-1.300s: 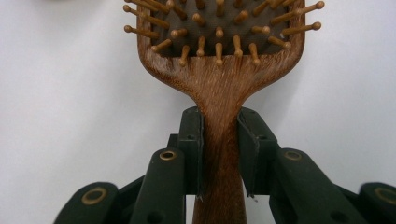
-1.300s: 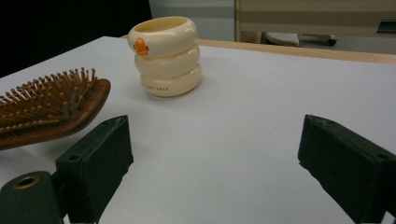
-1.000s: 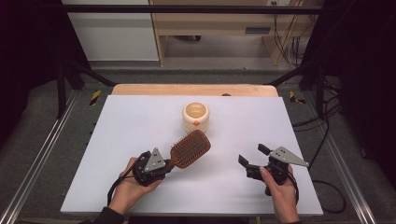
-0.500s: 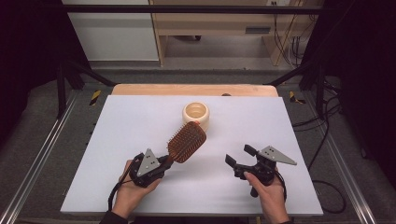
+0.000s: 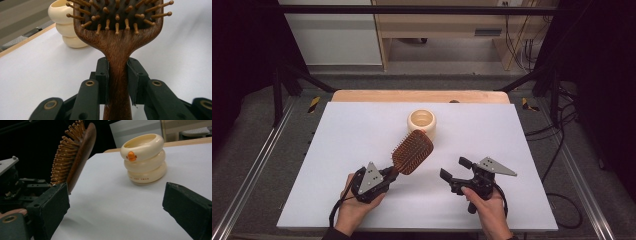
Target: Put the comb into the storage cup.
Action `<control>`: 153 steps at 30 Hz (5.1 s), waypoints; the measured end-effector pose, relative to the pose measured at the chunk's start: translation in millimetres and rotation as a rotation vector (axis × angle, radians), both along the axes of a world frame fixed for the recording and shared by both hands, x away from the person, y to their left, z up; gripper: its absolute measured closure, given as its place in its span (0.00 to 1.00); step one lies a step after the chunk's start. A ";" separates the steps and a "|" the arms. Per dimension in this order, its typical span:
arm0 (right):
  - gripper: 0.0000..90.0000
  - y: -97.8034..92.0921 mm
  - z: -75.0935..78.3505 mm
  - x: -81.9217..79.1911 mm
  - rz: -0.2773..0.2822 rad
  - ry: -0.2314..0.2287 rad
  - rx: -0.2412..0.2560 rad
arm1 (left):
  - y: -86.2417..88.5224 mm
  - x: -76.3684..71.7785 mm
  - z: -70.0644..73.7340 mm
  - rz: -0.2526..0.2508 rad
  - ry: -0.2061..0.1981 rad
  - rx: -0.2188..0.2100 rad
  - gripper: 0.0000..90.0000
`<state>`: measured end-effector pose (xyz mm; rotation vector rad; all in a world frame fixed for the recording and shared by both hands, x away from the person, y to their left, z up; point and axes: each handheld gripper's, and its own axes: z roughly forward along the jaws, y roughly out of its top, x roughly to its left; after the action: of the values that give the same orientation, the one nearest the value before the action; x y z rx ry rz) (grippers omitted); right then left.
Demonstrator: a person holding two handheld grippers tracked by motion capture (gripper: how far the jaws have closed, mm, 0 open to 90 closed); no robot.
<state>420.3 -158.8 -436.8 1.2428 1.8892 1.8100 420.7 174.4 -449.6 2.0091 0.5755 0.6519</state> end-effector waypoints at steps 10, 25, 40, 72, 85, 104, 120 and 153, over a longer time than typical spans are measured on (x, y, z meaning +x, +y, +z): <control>0.08 24.7 3.8 3.9 0.055 0.026 0.043 | 1.7 -0.3 1.6 -0.002 -0.016 -0.016 0.80; 0.09 64.4 21.0 15.3 0.125 0.016 0.089 | 5.6 -2.9 4.9 0.000 -0.039 -0.031 0.80; 0.17 87.2 33.2 26.3 0.143 0.023 0.117 | 2.5 -5.4 5.8 -0.007 -0.053 -0.030 0.80; 0.34 80.5 36.9 36.1 0.115 0.036 0.197 | 2.0 -6.0 5.5 -0.012 -0.072 -0.029 0.80; 0.40 81.5 38.3 35.7 0.131 0.031 0.197 | 2.3 -7.2 6.2 -0.009 -0.082 -0.036 0.80; 0.51 84.3 39.2 33.7 0.145 0.030 0.231 | 3.5 -7.6 5.7 -0.001 -0.087 -0.049 0.80; 0.59 92.6 46.8 29.1 0.139 -0.004 0.210 | 7.4 -7.0 7.0 0.003 -0.085 -0.073 0.81; 0.59 62.0 99.1 55.1 0.020 -0.019 0.147 | 58.9 -9.5 20.7 0.253 -0.020 -0.314 0.05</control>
<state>475.4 -96.8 -337.8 1.2515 1.7928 1.9951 411.2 233.3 -428.9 1.6499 0.8732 0.6843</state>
